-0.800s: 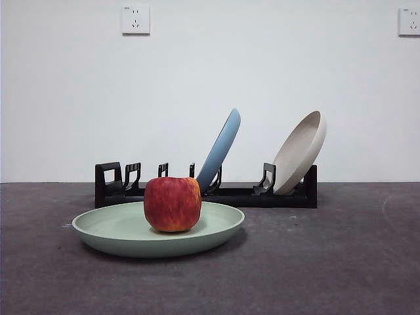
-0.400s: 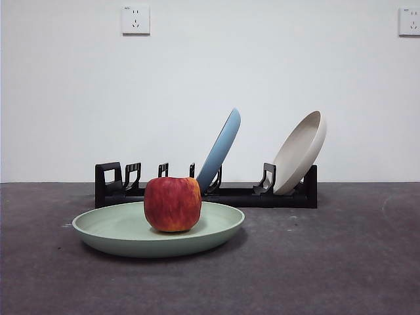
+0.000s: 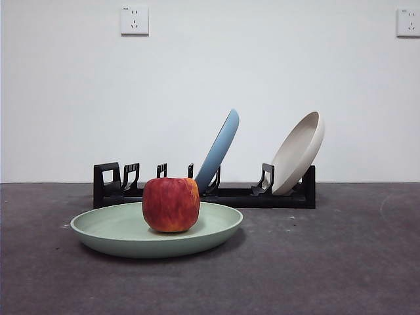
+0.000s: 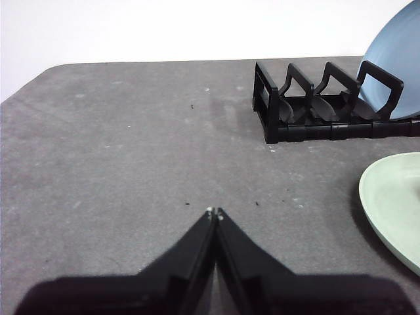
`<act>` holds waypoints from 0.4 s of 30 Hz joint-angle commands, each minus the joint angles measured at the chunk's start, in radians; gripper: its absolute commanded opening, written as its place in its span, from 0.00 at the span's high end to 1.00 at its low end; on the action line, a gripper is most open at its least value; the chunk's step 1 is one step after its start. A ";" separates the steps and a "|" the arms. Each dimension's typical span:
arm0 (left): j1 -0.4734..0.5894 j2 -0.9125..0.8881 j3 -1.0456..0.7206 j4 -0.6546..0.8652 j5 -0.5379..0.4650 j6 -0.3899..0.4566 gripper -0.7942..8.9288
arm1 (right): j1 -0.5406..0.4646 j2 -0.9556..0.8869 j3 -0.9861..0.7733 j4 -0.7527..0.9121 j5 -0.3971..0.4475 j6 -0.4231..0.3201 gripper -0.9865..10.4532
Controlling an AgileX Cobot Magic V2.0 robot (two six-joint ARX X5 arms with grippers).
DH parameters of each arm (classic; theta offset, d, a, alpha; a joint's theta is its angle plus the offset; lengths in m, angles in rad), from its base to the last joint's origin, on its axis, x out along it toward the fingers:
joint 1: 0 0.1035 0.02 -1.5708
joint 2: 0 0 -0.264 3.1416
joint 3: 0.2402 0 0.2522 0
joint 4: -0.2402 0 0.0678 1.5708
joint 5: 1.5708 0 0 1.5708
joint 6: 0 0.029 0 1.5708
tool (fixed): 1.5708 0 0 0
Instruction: Take the green plate from the plate rack,put the plate on the table,take the apple from the table,put the apple in the plate
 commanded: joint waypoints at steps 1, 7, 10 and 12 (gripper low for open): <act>0.003 -0.003 -0.012 0.001 0.000 -0.006 0.92 | -0.182 -0.040 -0.059 0.088 -0.186 -0.078 0.91; 0.003 -0.003 -0.012 0.001 0.000 -0.006 0.92 | -0.441 -0.208 -0.359 0.337 -0.306 -0.165 0.91; 0.003 -0.003 -0.012 0.001 0.000 -0.006 0.92 | -0.492 -0.335 -0.589 0.553 -0.303 -0.160 0.91; 0.003 -0.003 -0.012 0.001 0.000 -0.006 0.92 | -0.507 -0.418 -0.737 0.692 -0.296 -0.150 0.91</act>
